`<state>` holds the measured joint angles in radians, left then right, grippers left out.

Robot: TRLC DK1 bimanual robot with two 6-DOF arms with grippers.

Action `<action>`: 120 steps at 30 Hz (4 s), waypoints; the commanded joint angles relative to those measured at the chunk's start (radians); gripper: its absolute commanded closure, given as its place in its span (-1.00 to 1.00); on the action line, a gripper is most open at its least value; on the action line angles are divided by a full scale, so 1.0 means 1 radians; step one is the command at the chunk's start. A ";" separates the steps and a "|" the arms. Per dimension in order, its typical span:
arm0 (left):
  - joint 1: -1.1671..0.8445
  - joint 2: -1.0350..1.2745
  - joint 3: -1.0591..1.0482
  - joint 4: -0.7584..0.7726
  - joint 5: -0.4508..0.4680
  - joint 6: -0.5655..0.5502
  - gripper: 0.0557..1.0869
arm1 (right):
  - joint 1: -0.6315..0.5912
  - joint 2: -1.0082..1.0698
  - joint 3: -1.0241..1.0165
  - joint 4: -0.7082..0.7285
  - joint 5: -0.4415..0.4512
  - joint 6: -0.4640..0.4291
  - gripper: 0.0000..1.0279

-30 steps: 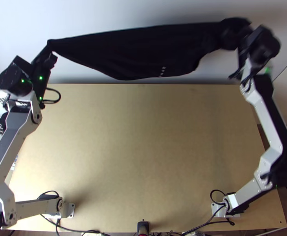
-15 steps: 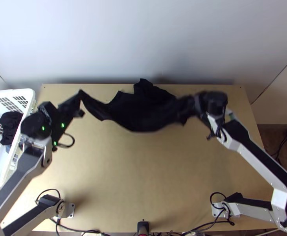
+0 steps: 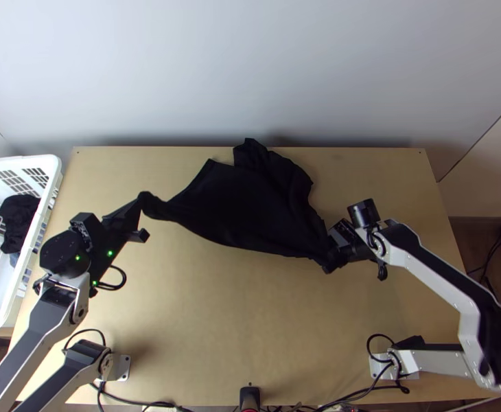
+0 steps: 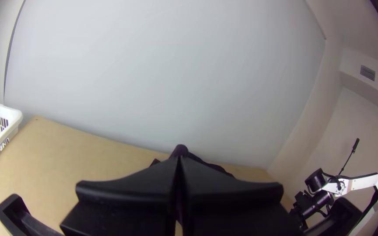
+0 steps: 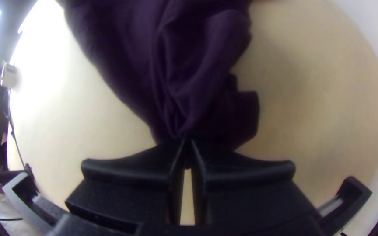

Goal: Fold the t-shirt

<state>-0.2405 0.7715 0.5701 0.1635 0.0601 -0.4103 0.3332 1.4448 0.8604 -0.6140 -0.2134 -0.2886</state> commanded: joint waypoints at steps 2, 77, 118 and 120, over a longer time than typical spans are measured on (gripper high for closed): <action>0.004 -0.047 -0.045 -0.022 -0.008 0.002 0.92 | -0.099 0.215 0.086 0.237 -0.043 0.091 0.95; 0.007 -0.115 -0.118 -0.039 -0.025 -0.053 0.92 | 0.018 0.310 0.181 0.300 -0.146 0.580 -0.93; 0.027 -0.103 -0.214 -0.035 -0.034 -0.045 -0.10 | -0.051 -0.075 0.241 0.053 -0.159 0.555 0.92; 0.020 -0.074 -0.219 -0.038 -0.034 -0.041 -0.41 | -0.053 -0.109 0.243 0.025 -0.159 0.557 0.92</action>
<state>-0.2203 0.6567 0.3859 0.1284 0.0254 -0.4587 0.3115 1.4731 1.0882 -0.4915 -0.3744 0.2726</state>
